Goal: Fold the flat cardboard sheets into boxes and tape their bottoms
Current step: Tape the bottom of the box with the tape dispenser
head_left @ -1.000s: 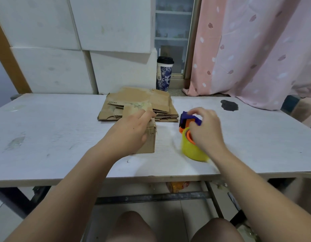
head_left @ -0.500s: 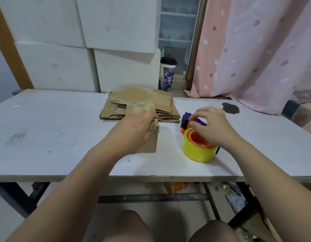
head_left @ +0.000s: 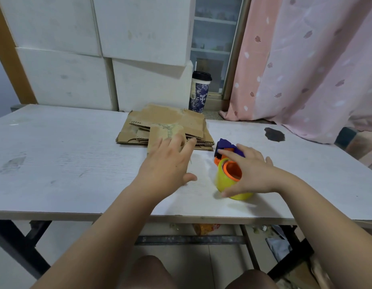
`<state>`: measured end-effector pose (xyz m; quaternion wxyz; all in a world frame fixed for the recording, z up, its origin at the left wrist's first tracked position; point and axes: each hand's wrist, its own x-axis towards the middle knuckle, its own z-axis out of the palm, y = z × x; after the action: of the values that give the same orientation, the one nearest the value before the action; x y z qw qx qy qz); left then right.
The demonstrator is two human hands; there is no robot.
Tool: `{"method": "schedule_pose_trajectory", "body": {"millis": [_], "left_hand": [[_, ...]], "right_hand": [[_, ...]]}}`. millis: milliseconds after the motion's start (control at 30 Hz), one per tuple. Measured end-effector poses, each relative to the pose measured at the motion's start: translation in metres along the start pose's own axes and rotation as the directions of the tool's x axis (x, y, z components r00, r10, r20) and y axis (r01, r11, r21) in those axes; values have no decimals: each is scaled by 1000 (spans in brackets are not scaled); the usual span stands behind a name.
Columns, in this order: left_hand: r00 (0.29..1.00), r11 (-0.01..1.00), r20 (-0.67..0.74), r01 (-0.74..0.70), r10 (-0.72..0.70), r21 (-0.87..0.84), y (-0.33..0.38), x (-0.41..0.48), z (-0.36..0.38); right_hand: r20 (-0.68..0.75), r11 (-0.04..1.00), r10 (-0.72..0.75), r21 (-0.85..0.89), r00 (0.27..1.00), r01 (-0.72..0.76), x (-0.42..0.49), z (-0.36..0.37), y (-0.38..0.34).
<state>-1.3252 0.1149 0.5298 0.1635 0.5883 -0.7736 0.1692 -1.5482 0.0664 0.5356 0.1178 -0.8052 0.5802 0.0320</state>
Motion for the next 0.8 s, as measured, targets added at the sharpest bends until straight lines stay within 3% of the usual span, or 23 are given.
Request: {"method": "schedule_pose_trajectory", "body": {"millis": [167,533,800], "left_hand": [[1000,1000,13,-1,1,22,-1,1,2],[995,998,-98,21,-27,-64,0,-2,3],[1000,1000,-20,5,-5,-6,-2,-1,2]], "right_hand": [[-41,987,-22,-162,999,15,5,16,-10],[-235,990,57,-111,970,-85,13,26,-26],[-260,993,58,-82,964,-82,15,25,-27]]}}
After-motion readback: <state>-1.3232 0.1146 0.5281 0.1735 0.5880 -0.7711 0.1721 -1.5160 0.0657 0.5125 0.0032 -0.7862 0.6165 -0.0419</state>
